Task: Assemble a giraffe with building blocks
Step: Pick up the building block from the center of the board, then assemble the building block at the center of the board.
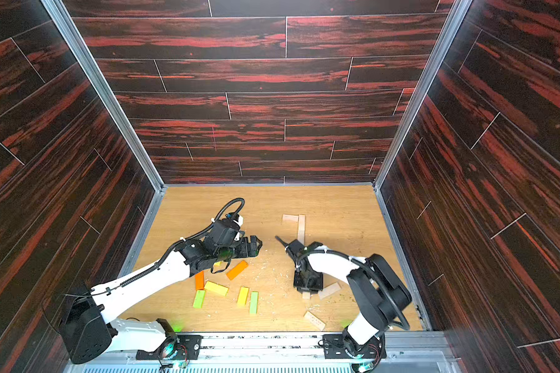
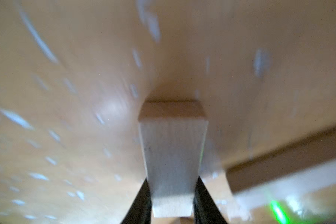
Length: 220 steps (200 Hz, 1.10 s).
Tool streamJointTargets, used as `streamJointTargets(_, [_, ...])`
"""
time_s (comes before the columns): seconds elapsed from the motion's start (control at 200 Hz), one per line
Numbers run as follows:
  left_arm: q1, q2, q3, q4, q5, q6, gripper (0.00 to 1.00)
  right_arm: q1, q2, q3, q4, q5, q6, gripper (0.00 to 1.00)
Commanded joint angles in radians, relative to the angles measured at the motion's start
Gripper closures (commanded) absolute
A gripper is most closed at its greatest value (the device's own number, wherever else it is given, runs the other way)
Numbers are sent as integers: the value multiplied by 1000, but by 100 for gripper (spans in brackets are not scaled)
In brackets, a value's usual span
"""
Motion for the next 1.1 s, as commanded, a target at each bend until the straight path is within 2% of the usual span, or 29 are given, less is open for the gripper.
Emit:
streamJointTargets(0.0, [-3, -2, 33, -25, -23, 15, 5, -35, 61, 71, 2, 14, -68, 78])
streamJointTargets(0.401, [-2, -17, 16, -15, -58, 17, 5, -82, 229, 256, -37, -21, -144, 74])
streamJointTargets(0.792, [-2, -38, -8, 7, -80, 20, 4, -132, 322, 383, -55, 19, -177, 72])
streamJointTargets(1.097, [-2, -45, -13, 2, -89, 26, 4, -132, 334, 386, -58, 14, -174, 71])
